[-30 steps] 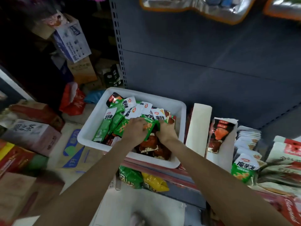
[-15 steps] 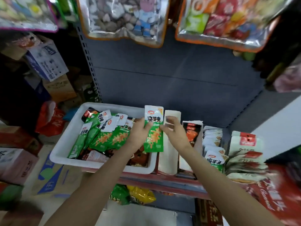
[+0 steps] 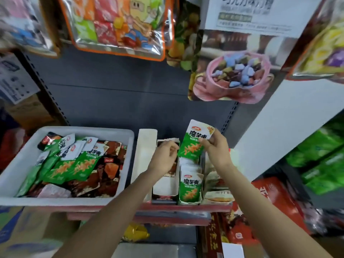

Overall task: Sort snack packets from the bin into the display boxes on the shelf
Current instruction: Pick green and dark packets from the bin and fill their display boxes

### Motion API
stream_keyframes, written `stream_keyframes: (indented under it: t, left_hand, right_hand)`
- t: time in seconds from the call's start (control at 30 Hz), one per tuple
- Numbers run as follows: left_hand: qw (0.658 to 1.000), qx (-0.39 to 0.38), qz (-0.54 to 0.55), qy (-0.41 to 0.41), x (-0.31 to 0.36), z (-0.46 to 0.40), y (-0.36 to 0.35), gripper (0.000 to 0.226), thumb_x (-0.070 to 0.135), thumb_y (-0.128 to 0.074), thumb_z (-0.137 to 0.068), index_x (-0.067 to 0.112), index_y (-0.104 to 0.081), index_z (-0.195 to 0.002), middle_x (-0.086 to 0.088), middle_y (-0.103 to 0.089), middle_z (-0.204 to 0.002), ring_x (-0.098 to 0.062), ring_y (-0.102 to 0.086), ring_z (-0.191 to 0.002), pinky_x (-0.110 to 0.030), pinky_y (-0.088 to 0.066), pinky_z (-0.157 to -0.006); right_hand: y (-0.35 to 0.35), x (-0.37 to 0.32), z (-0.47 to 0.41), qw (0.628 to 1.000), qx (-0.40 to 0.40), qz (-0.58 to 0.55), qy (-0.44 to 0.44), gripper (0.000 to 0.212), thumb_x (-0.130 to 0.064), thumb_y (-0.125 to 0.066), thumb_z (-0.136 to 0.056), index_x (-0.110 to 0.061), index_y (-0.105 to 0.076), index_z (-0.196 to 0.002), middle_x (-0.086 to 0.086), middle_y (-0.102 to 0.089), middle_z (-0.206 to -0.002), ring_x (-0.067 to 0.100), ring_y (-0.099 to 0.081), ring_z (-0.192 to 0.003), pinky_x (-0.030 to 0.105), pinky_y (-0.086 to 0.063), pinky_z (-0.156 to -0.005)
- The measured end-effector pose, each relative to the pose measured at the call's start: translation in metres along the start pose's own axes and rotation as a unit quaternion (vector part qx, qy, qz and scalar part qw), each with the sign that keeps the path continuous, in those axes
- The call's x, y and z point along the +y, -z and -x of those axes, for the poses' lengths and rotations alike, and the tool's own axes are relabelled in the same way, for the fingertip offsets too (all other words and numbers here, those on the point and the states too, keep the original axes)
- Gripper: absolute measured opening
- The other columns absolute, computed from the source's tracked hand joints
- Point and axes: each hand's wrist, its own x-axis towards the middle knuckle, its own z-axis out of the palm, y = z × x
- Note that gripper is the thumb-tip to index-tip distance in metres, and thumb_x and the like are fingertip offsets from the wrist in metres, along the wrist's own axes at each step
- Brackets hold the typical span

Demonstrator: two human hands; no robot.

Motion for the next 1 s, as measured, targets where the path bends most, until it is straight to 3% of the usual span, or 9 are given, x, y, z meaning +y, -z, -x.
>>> stream_keyframes:
  t: [0.17,0.3,0.43,0.57,0.63,0.73,0.8,0.9,1.0]
  left_hand:
    - [0.994,-0.043,-0.097,-0.032,0.000,0.002,-0.015,0.031,0.002,-0.043,-0.092,0.011,-0.060,-0.115,-0.003,-0.057,-0.119,-0.021,-0.050,-0.114,-0.035,-0.039,-0.100]
    - [0.987,-0.066,-0.143,-0.039,-0.001,0.005,-0.018,0.039,0.001,-0.045,-0.091,0.012,-0.053,-0.128,-0.002,-0.050,-0.131,-0.020,-0.042,-0.123,-0.031,-0.032,-0.106]
    - [0.996,-0.063,-0.069,0.014,0.003,0.007,-0.023,0.051,-0.005,-0.048,-0.084,0.016,-0.046,-0.130,0.000,-0.056,-0.111,-0.014,-0.053,-0.097,-0.028,-0.045,-0.090]
    - [0.995,-0.074,-0.052,0.041,0.008,0.005,-0.024,0.054,-0.005,-0.049,-0.085,0.016,-0.045,-0.135,0.004,-0.052,-0.100,-0.007,-0.047,-0.079,-0.018,-0.040,-0.080]
    - [0.995,-0.074,-0.059,0.036,0.010,0.003,-0.022,0.048,-0.005,-0.049,-0.085,0.015,-0.052,-0.129,0.002,-0.051,-0.099,-0.010,-0.048,-0.081,-0.018,-0.040,-0.080]
    - [0.993,-0.082,-0.078,0.020,0.010,0.004,-0.018,0.040,-0.004,-0.050,-0.085,0.015,-0.060,-0.119,-0.002,-0.050,-0.112,-0.018,-0.047,-0.100,-0.024,-0.039,-0.091]
    - [0.992,-0.100,-0.079,0.012,0.013,0.007,-0.013,0.038,-0.003,-0.050,-0.087,0.016,-0.060,-0.119,0.001,-0.052,-0.109,-0.015,-0.047,-0.096,-0.022,-0.040,-0.086]
    - [0.988,-0.138,-0.069,0.014,0.013,0.012,-0.006,0.037,-0.003,-0.048,-0.087,0.017,-0.061,-0.116,0.008,-0.054,-0.093,-0.009,-0.051,-0.088,-0.013,-0.038,-0.066]
    - [0.984,-0.162,-0.071,0.005,0.004,0.014,-0.004,0.040,-0.003,-0.049,-0.085,0.021,-0.063,-0.113,0.006,-0.060,-0.107,-0.009,-0.052,-0.094,-0.015,-0.040,-0.076]
  right_hand:
    - [0.024,0.003,-0.007,1.000,-0.002,0.011,0.027,0.020,0.000,-0.056,-0.090,-0.012,-0.057,-0.106,-0.004,-0.069,-0.098,0.006,-0.065,-0.089,0.021,-0.051,-0.081]
    - [0.027,0.005,-0.010,0.999,0.015,-0.007,0.048,0.019,-0.001,-0.055,-0.092,-0.006,-0.055,-0.110,-0.007,-0.068,-0.098,0.005,-0.064,-0.092,0.025,-0.052,-0.084]
    - [0.026,0.006,-0.012,0.997,0.029,-0.017,0.073,0.014,-0.001,-0.053,-0.093,0.003,-0.051,-0.106,-0.011,-0.066,-0.093,-0.002,-0.062,-0.082,0.017,-0.051,-0.074]
    - [0.027,0.005,-0.015,0.995,0.038,-0.029,0.085,0.011,-0.003,-0.053,-0.093,0.002,-0.050,-0.103,-0.010,-0.065,-0.089,-0.001,-0.061,-0.077,0.020,-0.051,-0.070]
    - [0.025,0.004,-0.016,0.996,0.019,-0.021,0.080,0.011,-0.003,-0.054,-0.092,-0.004,-0.052,-0.103,-0.010,-0.066,-0.090,-0.001,-0.062,-0.079,0.024,-0.052,-0.074]
    - [0.020,0.006,-0.019,0.998,-0.005,-0.011,0.064,0.019,-0.005,-0.056,-0.092,-0.005,-0.054,-0.111,-0.005,-0.068,-0.098,0.010,-0.066,-0.094,0.040,-0.053,-0.086]
    - [0.017,0.007,-0.020,0.998,-0.008,-0.002,0.062,0.025,-0.006,-0.056,-0.091,-0.003,-0.053,-0.116,-0.002,-0.069,-0.102,0.014,-0.065,-0.098,0.045,-0.052,-0.090]
    - [0.015,0.005,-0.022,0.997,-0.024,0.016,0.073,0.021,-0.004,-0.056,-0.091,-0.006,-0.055,-0.112,-0.007,-0.068,-0.100,0.010,-0.065,-0.097,0.038,-0.052,-0.090]
    - [0.016,0.004,-0.026,0.995,-0.054,0.034,0.080,0.018,-0.003,-0.057,-0.090,-0.010,-0.056,-0.106,-0.006,-0.068,-0.099,0.012,-0.066,-0.097,0.033,-0.052,-0.088]
